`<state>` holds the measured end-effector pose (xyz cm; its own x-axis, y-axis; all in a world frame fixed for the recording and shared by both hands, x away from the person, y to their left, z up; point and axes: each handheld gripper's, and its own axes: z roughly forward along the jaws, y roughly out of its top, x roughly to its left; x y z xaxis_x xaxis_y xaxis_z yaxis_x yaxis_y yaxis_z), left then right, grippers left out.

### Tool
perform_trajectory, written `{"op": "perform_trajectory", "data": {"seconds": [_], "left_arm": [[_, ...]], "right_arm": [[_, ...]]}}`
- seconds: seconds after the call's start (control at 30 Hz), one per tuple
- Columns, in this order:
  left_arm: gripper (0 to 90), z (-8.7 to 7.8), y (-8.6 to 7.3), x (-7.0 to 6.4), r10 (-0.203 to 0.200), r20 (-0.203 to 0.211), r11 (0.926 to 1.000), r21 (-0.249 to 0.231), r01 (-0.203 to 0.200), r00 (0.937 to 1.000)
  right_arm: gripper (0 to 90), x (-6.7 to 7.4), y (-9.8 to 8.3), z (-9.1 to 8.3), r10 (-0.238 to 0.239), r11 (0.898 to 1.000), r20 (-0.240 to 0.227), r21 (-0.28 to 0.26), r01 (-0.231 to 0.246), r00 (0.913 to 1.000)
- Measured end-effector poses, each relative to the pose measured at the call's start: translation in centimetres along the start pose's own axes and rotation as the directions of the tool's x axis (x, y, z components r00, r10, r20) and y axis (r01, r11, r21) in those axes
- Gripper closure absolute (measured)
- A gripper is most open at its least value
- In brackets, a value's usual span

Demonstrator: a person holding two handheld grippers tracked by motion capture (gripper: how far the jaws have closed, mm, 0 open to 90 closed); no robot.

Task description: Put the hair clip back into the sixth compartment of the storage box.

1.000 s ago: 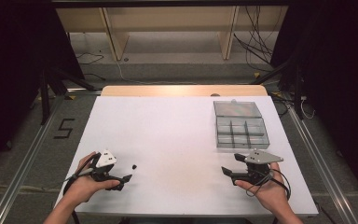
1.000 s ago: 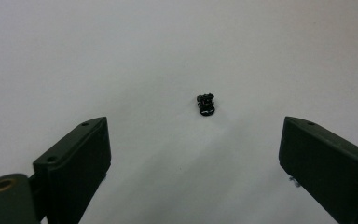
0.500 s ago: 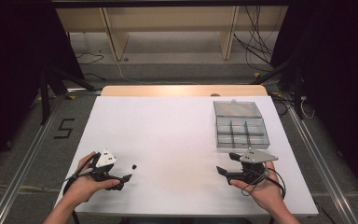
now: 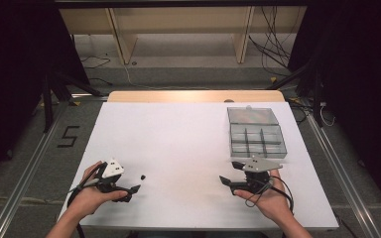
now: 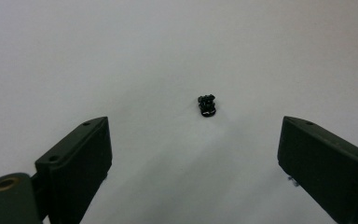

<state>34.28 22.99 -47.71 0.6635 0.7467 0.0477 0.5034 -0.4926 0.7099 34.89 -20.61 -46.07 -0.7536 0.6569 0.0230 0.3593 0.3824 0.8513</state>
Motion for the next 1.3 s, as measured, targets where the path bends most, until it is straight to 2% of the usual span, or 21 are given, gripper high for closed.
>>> {"op": "perform_trajectory", "data": {"seconds": [0.03,0.27,0.6,0.7,0.9,0.93,0.97,1.03,1.3], "left_arm": [[9.5,0.0,0.0,0.0,0.0,0.001,1.0,0.002,0.0,1.0],[9.5,0.0,0.0,0.0,0.005,0.005,1.0,0.003,-0.005,1.0],[9.6,0.1,0.0,-0.1,0.005,0.006,1.0,0.004,-0.005,1.0],[9.7,0.1,0.0,-0.1,0.008,0.006,1.0,0.003,-0.008,1.0],[9.7,0.1,0.0,-0.1,0.016,0.007,0.9998,0.008,-0.016,0.9998],[9.7,0.1,0.0,-0.1,0.017,0.008,0.9998,0.01,-0.017,0.9998],[9.7,0.1,0.0,-0.1,0.018,0.008,0.9998,0.011,-0.018,0.9998],[9.8,0.2,0.0,-0.1,0.021,0.009,0.9997,0.011,-0.021,0.9997],[9.8,0.1,0.0,-0.1,0.024,0.01,0.9996,0.011,-0.025,0.9997]], "right_arm": [[31.2,0.4,0.3,0.7,-0.009,1.0,-0.008,0.001,0.009,0.9999],[31.3,1.5,1.3,2.5,-0.022,1.0,-0.034,0.0,0.022,0.9992],[31.6,3.4,3.4,6.0,-0.047,0.999,-0.09,-0.006,0.046,0.9949],[31.7,4.3,4.1,7.6,-0.058,0.998,-0.113,0.003,0.059,0.9919],[32.1,5.4,5.0,9.7,-0.068,0.998,-0.139,0.006,0.07,0.9879],[32.2,5.9,5.4,10.6,-0.069,0.997,-0.15,0.016,0.072,0.9862],[32.2,5.9,5.4,10.6,-0.069,0.997,-0.15,0.016,0.072,0.9862],[32.5,6.7,5.9,11.9,-0.084,0.996,-0.168,0.026,0.09,0.9823],[34.2,8.3,6.9,14.6,-0.089,0.994,-0.197,0.051,0.101,0.9763]]}}
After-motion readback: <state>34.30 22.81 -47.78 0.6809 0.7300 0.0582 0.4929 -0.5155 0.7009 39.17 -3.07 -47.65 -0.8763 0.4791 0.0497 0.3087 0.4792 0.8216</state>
